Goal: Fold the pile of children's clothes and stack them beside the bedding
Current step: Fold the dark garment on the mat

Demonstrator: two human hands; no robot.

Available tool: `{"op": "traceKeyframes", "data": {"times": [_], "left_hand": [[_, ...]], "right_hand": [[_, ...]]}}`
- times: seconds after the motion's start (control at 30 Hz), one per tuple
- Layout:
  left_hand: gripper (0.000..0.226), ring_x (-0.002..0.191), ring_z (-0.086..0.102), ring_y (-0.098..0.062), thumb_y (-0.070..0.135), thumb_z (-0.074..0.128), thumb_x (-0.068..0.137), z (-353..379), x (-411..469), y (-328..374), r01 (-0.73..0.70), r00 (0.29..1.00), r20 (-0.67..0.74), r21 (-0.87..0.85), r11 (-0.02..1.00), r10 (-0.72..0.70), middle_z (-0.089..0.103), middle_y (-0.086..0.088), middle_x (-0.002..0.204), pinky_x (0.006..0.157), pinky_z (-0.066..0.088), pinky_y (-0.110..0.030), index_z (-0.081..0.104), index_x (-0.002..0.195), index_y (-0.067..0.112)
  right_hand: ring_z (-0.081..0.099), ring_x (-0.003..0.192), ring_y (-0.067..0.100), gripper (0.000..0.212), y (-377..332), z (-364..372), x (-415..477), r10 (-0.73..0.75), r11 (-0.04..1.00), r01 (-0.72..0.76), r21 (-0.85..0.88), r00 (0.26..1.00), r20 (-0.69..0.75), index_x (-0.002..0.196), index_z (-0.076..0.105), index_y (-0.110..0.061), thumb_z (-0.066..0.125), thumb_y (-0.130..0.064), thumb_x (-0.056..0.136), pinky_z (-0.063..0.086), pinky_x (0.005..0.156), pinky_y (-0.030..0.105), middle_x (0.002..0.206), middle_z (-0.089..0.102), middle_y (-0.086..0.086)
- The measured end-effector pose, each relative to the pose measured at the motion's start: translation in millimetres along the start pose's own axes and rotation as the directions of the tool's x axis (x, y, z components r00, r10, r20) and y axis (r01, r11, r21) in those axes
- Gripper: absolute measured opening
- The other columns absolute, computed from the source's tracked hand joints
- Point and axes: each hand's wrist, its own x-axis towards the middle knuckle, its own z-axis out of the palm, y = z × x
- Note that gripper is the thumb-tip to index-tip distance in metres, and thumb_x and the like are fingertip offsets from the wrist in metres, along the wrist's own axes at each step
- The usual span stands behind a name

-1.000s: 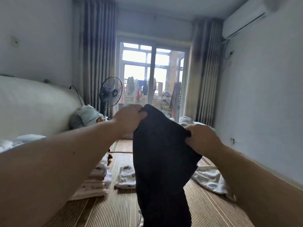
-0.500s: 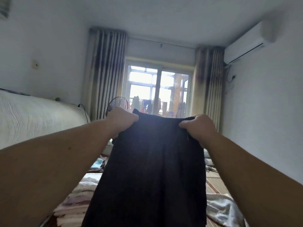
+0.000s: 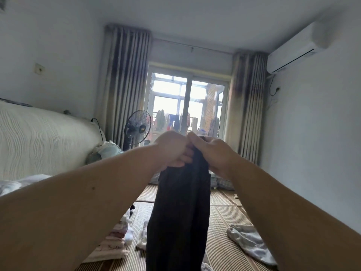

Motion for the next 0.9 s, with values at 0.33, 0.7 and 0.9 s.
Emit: {"op": "traceKeyframes", "data": {"times": [0.33,0.7,0.9], "left_hand": [[0.095,0.136,0.029,-0.02,0.042,0.076,0.073,-46,-1,-41,-0.355,0.903,-0.033,0.504,0.787,0.429,0.028,-0.006,0.151,0.114,0.024,-0.045,0.022,0.151,0.03],[0.029,0.102,0.068,-0.024,0.01,0.072,0.078,-80,5,-92,0.024,0.99,0.139,0.103,0.994,-0.038,0.072,-0.009,0.11,0.091,0.054,-0.037,0.068,0.106,0.008],[0.018,0.066,0.066,-0.006,0.027,0.077,0.08,-77,36,-100,0.08,0.996,-0.07,0.5,0.862,-0.052,0.071,0.004,0.077,0.06,0.053,-0.017,0.068,0.089,0.015]], "right_hand": [[0.066,0.104,0.033,0.033,8,-7,0,-0.047,0.996,0.035,0.081,0.988,0.148,0.118,0.062,-0.003,0.057,0.005,0.087,0.053,0.09,0.043,0.112,0.069,0.016],[0.053,0.076,0.012,0.03,34,4,5,0.051,0.89,0.014,-0.456,0.99,0.129,0.117,0.064,-0.018,0.061,-0.033,0.091,0.038,0.06,0.024,0.1,0.063,-0.002],[0.065,0.063,0.011,0.014,68,31,31,0.177,0.941,-0.152,-0.301,0.983,0.057,0.105,0.05,-0.016,0.057,-0.024,0.096,0.059,0.069,0.029,0.106,0.061,0.002]]}}
